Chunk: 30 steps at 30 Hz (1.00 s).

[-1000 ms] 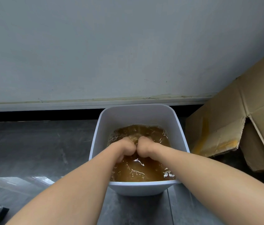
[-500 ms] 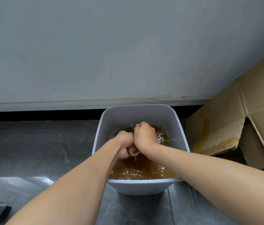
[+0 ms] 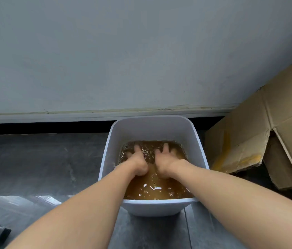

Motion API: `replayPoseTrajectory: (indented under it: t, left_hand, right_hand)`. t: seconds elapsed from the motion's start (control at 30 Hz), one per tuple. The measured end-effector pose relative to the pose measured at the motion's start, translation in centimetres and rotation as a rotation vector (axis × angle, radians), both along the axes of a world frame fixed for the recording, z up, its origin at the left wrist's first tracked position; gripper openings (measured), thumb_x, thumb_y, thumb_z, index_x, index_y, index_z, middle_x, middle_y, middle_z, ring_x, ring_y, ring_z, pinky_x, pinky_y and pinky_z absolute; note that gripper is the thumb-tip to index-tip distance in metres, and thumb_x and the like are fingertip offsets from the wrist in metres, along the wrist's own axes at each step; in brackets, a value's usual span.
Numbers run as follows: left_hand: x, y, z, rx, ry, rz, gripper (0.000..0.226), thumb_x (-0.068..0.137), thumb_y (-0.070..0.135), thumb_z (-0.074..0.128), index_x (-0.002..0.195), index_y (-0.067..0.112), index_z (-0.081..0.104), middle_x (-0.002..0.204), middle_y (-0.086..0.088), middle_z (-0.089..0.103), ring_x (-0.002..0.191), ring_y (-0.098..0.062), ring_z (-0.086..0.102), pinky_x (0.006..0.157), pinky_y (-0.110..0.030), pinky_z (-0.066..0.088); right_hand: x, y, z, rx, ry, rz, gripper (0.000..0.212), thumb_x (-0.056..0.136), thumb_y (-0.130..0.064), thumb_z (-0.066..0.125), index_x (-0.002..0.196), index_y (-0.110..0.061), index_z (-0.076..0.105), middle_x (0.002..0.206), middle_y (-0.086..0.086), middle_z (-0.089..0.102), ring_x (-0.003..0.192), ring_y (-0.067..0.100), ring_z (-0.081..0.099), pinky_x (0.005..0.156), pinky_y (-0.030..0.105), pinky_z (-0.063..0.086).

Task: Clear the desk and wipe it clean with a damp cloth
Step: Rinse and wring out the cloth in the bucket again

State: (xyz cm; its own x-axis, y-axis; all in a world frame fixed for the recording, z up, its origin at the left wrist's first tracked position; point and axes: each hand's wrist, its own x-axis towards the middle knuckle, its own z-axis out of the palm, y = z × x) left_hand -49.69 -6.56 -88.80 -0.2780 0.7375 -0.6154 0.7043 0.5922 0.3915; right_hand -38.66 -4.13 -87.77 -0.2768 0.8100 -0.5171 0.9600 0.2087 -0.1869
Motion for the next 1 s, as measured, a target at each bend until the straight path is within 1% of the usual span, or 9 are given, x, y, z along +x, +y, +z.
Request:
replayPoseTrajectory:
  t: [0.1, 0.2, 0.3, 0.5, 0.6, 0.77, 0.87, 0.93, 1.0]
  left_hand:
    - [0.3, 0.1, -0.4, -0.011, -0.059, -0.089, 0.085, 0.095, 0.011, 0.05, 0.158, 0.019, -0.006, 0.16, -0.018, 0.022, 0.141, -0.037, 0.035, 0.112, -0.04, 0.039]
    - [0.5, -0.1, 1.2, 0.011, -0.308, 0.122, 0.035, 0.097, 0.008, 0.043, 0.132, 0.007, 0.047, 0.106, -0.014, 0.061, 0.089, -0.027, 0.062, 0.077, -0.039, 0.054]
    - [0.3, -0.1, 2.0, -0.057, -0.558, 0.321, 0.023, 0.099, 0.0, 0.034, 0.092, 0.001, 0.055, 0.071, -0.015, 0.059, 0.056, -0.023, 0.056, 0.049, -0.034, 0.048]
    - [0.2, -0.3, 2.3, 0.09, -0.7, 0.603, 0.038, 0.101, 0.015, 0.045, 0.064, 0.005, 0.045, 0.034, -0.006, 0.04, 0.024, -0.017, 0.038, 0.035, -0.016, 0.037]
    - [0.7, -0.5, 2.9, 0.063, -0.834, 0.616, 0.04, 0.1, 0.028, 0.051, 0.065, 0.009, 0.049, 0.039, -0.007, 0.044, 0.03, -0.019, 0.044, 0.035, -0.019, 0.041]
    - [1.4, 0.0, 3.0, 0.079, -0.978, 0.542, 0.036, 0.104, 0.008, 0.039, 0.071, 0.006, 0.052, 0.051, -0.01, 0.049, 0.038, -0.02, 0.051, 0.036, -0.024, 0.047]
    - [0.8, 0.1, 2.6, 0.042, -0.932, 0.554, 0.034, 0.106, 0.014, 0.032, 0.079, 0.006, 0.052, 0.056, -0.01, 0.054, 0.039, -0.015, 0.05, 0.029, -0.015, 0.033]
    - [0.2, 0.0, 2.5, 0.037, -0.816, 0.53, 0.026, 0.104, 0.013, 0.033, 0.093, 0.005, 0.055, 0.069, -0.011, 0.06, 0.053, -0.017, 0.054, 0.032, -0.016, 0.033]
    - [-0.2, 0.2, 1.6, 0.091, -0.596, 0.49, 0.036, 0.1, 0.007, 0.044, 0.135, 0.002, 0.044, 0.102, -0.019, 0.065, 0.075, -0.025, 0.062, 0.047, -0.027, 0.05]
  right_hand:
    - [-0.3, 0.0, -0.6, -0.035, 0.078, -0.018, 0.059, 0.094, -0.005, 0.058, 0.149, -0.007, 0.037, 0.155, 0.021, 0.029, 0.138, 0.04, 0.041, 0.111, 0.043, 0.041]
    - [-0.7, -0.2, -0.4, -0.059, 0.229, -0.213, 0.036, 0.095, -0.007, 0.056, 0.13, -0.002, 0.056, 0.135, 0.017, 0.058, 0.122, 0.031, 0.059, 0.096, 0.033, 0.049]
    - [-1.1, -0.8, 0.3, -0.049, 0.439, -0.463, 0.028, 0.097, -0.006, 0.049, 0.123, -0.001, 0.06, 0.128, 0.016, 0.062, 0.115, 0.031, 0.062, 0.084, 0.033, 0.049]
    - [-3.3, -2.6, 2.7, 0.086, 0.66, -0.576, 0.03, 0.103, -0.025, 0.042, 0.113, -0.005, 0.062, 0.116, 0.017, 0.066, 0.105, 0.038, 0.064, 0.088, 0.041, 0.055]
    - [-2.5, -2.5, 2.9, 0.216, 0.638, -0.486, 0.027, 0.105, -0.026, 0.039, 0.112, -0.006, 0.057, 0.119, 0.019, 0.063, 0.11, 0.04, 0.06, 0.081, 0.035, 0.043]
    - [-0.2, -0.7, 2.8, 0.351, 0.551, -0.41, 0.021, 0.107, -0.019, 0.035, 0.106, -0.006, 0.052, 0.117, 0.02, 0.064, 0.107, 0.039, 0.062, 0.074, 0.032, 0.036]
    - [0.6, -0.2, 2.6, 0.364, 0.428, -0.238, 0.018, 0.107, -0.016, 0.038, 0.116, -0.007, 0.05, 0.118, 0.017, 0.064, 0.108, 0.037, 0.062, 0.074, 0.035, 0.039]
    - [0.9, 0.0, 2.1, 0.273, 0.357, -0.182, 0.023, 0.106, -0.019, 0.04, 0.126, -0.008, 0.045, 0.127, 0.021, 0.056, 0.113, 0.04, 0.059, 0.08, 0.04, 0.043]
    - [1.0, 0.0, 1.8, 0.128, 0.264, -0.138, 0.037, 0.105, -0.022, 0.042, 0.139, -0.008, 0.034, 0.142, 0.027, 0.035, 0.121, 0.047, 0.052, 0.097, 0.046, 0.043]
